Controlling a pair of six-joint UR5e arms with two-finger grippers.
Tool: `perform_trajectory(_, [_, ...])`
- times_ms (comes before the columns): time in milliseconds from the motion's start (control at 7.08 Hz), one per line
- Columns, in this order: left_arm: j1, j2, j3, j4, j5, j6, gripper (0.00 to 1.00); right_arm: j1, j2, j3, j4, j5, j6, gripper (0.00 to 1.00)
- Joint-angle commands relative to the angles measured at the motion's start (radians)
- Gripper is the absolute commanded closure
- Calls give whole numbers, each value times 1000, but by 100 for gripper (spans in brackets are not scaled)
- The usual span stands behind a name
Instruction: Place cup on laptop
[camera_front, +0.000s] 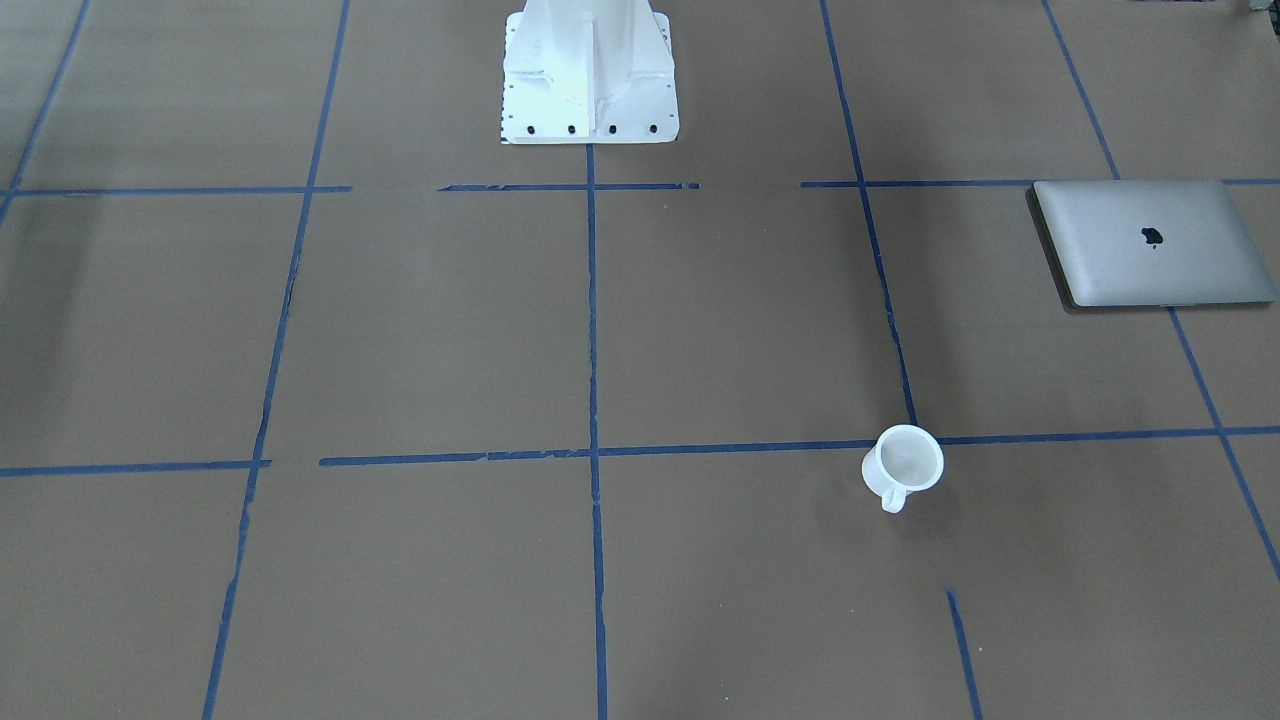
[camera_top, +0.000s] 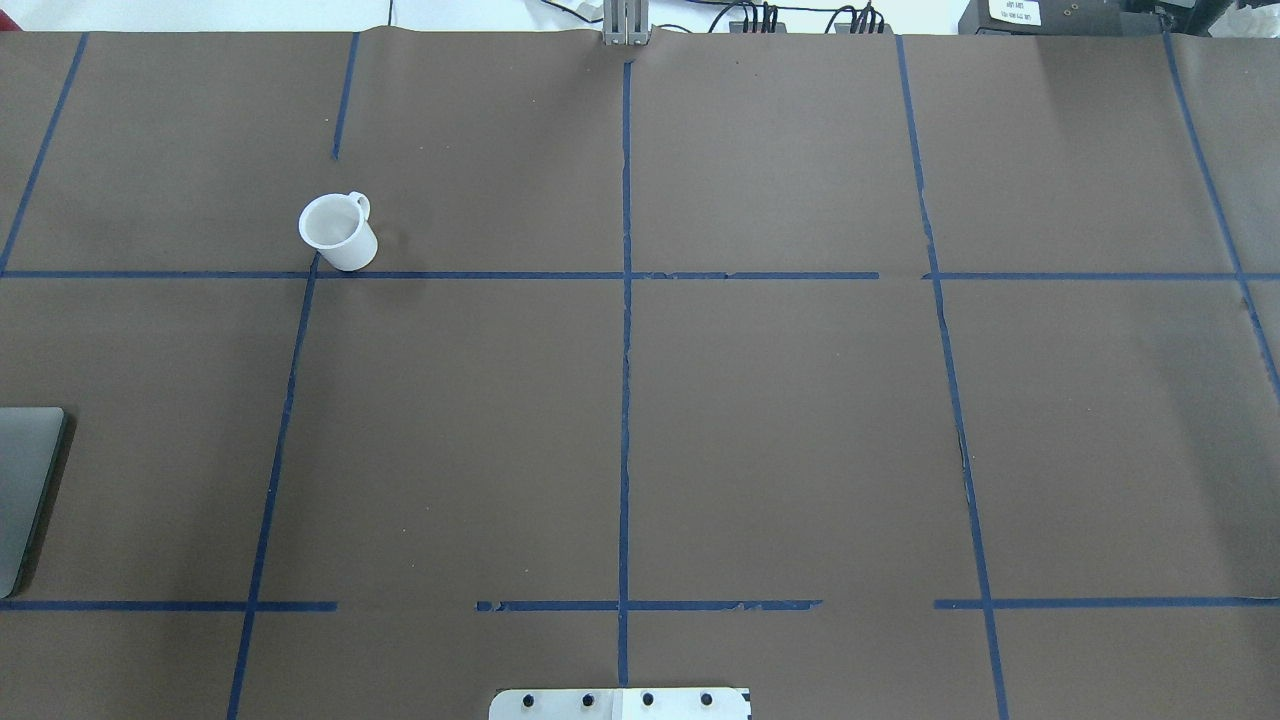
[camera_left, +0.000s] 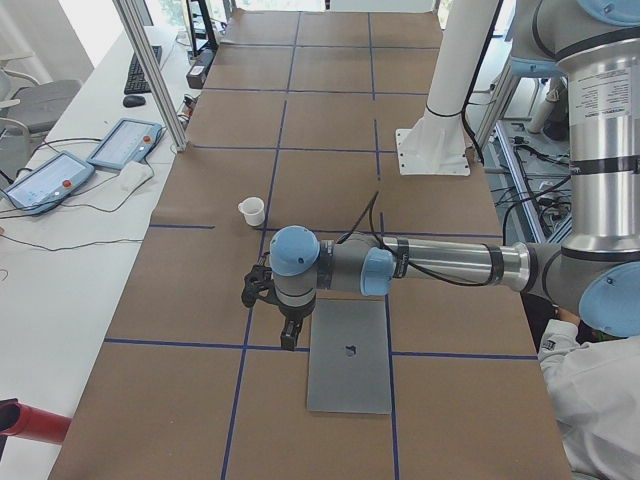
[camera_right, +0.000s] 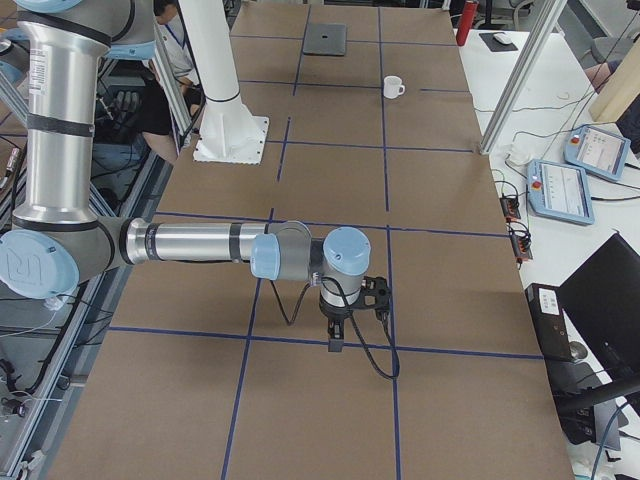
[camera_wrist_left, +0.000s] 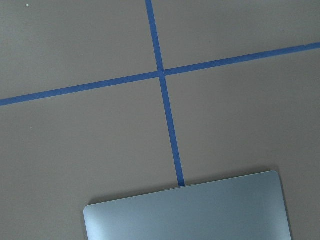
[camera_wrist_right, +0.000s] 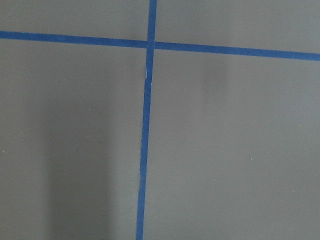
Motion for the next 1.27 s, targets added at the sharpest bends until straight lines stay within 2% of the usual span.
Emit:
perform_trajectory(0, [101,-33,31,-212,-47,-110,0,0,1,0,1,0,0,0])
perform_trajectory(424, [345,-420,187,-207,-43,-442,0,0,0,0,1,0,0,0])
perform_trajectory(565, [381,-561,288,-211,-40,-544,1,0,1,0,0,0,0,0])
perform_trajectory(706, [412,-661,369,-211,-23,-611,1,0,1,0,0,0,0,0])
perform_trajectory(988, [490,-811,519,-217,95,-700,2,0,1,0,1,0,0,0])
perform_trajectory(1129, [527,-881,633,-266,101,-722,4,0,1,0,0,0,0,0])
